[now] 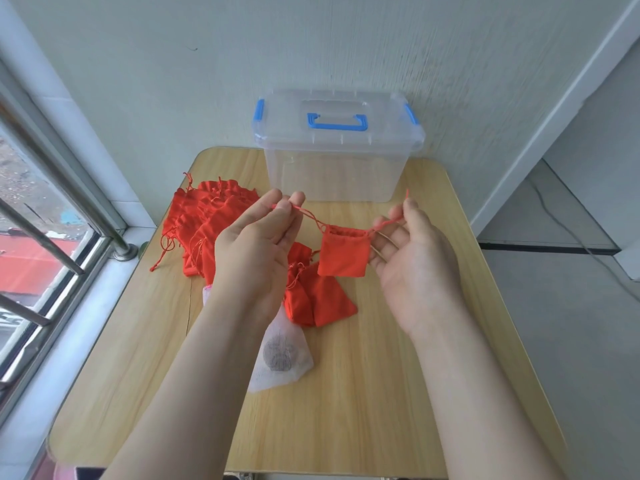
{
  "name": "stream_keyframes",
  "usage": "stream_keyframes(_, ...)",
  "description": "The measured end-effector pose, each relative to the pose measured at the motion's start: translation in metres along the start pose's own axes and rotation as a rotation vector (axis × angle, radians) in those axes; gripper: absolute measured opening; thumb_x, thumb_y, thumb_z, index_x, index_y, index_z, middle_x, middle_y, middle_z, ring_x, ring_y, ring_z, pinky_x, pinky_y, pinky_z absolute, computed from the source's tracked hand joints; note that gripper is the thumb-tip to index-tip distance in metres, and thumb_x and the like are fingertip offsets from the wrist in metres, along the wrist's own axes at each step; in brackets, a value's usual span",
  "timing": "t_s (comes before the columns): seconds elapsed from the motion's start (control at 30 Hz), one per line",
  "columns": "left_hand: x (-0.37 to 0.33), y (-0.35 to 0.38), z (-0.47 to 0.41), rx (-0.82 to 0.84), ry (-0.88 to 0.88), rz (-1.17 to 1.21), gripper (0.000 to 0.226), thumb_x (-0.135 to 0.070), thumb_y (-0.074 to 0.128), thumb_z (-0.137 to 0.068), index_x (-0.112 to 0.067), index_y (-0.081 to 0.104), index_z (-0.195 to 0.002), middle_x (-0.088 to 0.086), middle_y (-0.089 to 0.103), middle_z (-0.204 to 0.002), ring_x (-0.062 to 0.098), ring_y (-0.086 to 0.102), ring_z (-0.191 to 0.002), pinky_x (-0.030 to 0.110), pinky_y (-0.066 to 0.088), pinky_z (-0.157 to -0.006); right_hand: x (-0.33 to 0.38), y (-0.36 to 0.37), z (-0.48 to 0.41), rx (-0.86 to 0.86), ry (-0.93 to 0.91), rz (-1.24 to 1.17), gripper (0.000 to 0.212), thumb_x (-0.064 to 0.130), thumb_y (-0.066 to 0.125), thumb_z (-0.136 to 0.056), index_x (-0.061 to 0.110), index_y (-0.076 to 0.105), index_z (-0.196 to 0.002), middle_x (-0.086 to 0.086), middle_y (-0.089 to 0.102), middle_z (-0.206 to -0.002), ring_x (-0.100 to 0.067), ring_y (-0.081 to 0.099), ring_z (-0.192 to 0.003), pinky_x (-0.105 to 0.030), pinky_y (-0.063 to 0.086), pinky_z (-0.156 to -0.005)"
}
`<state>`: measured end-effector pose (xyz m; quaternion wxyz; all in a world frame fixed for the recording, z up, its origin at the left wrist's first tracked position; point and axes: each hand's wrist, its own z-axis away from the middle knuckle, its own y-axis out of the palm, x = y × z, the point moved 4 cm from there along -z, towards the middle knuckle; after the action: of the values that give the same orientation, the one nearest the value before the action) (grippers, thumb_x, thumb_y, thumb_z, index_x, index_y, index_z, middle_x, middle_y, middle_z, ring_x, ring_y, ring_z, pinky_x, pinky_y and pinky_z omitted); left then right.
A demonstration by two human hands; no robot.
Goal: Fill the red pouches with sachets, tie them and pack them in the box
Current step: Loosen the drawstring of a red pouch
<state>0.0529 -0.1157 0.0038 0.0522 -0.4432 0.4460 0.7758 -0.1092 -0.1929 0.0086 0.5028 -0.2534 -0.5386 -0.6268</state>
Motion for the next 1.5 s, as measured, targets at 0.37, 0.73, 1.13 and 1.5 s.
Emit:
stream_keyframes(0.37,0.000,0.001,-0.002,0.104,-0.125,0.148,0.020,-0.008,0.051,-0.110,-0.014,0.062,-0.126,0.002,0.077,-0.125,0.020,0.074,-0.119,0.042,0.049,-0.114,-0.001,-0.010,0.000,-0.139,0.025,-0.100,0.021,0.037,0.065,-0.103,0.023,0.080,-0.105,0.002,0.081,-0.093,-0.012,0.074,-0.080,-0.027,0.053,-0.076)
stream_keyframes(0.73,0.008,-0.007,-0.012,-0.022,-0.176,0.226,0.027,-0.007,0.043,-0.112,-0.023,0.065,-0.115,-0.006,0.057,-0.077,0.010,0.047,-0.057,0.030,0.056,-0.068,-0.012,-0.014,0.000,-0.205,0.178,-0.334,0.030,0.030,0.075,-0.100,0.006,0.070,-0.117,-0.004,0.077,-0.103,-0.019,0.082,-0.091,-0.031,0.065,-0.084)
stream_keyframes(1.13,0.007,-0.001,-0.006,0.074,-0.063,-0.066,0.025,-0.013,0.046,-0.114,-0.003,0.062,-0.131,-0.003,0.076,-0.098,0.005,0.043,-0.056,0.017,0.041,-0.052,-0.012,-0.017,-0.006,-0.200,0.190,0.006,0.019,0.031,0.078,-0.097,0.013,0.074,-0.100,0.006,0.043,-0.069,-0.006,0.033,-0.045,-0.018,0.042,-0.043)
stream_keyframes(1.5,0.011,0.013,0.010,0.322,-0.082,-0.471,0.028,-0.010,0.057,-0.108,-0.012,0.068,-0.133,0.000,0.077,-0.126,0.009,0.042,-0.065,0.025,0.031,-0.059,-0.013,0.010,0.005,0.260,0.017,0.535,0.019,0.034,0.074,-0.100,0.017,0.081,-0.103,0.022,0.055,-0.051,0.002,0.050,-0.041,-0.011,0.030,-0.038)
